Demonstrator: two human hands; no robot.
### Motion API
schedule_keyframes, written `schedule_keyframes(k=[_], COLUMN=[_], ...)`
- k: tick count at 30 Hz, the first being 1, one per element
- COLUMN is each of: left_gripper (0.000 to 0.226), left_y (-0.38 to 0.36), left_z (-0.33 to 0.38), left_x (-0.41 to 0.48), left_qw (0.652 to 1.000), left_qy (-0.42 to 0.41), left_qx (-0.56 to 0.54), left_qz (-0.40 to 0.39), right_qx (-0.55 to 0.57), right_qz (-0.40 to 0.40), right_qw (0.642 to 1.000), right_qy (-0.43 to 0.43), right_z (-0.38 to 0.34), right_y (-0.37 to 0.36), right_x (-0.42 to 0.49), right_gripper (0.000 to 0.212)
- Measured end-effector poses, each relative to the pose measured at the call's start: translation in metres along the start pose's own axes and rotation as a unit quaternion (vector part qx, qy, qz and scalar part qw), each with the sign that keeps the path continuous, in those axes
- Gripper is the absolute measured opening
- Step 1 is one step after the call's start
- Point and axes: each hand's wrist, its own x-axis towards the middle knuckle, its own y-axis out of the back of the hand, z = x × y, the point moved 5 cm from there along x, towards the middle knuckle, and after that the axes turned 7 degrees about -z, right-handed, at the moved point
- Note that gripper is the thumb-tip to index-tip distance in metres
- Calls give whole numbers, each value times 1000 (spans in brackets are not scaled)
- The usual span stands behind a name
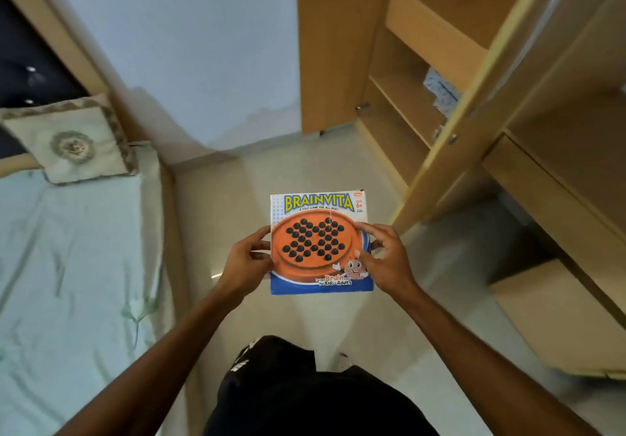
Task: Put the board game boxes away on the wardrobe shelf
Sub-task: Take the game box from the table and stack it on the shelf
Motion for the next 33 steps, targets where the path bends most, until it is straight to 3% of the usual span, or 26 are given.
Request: schedule_keyframes(k=[6,17,21,27,33], left_gripper=[65,66,75,59,63], left_y=[72,187,187,149,96], left_z=[9,76,117,173,247], left_x=[88,298,381,512,635], left_qw=[997,999,1000,995,992], left_qy=[16,10,-2,-47,-58], left_qx=[-38,-13,23,66,53], left_qz=[60,28,2,-64,-99], right_qx=[-16,16,23,42,43], right_qz=[-61,-6,40,98,151], right_qw=[998,1000,999,993,985], right_qy=[17,1,-28,-52,-65], right_z=[-34,-94,-96,-79,-80], right_y=[-48,-101,-79,-20,66], right_x=[131,340,406,508,614], right_gripper=[54,47,44,43,42])
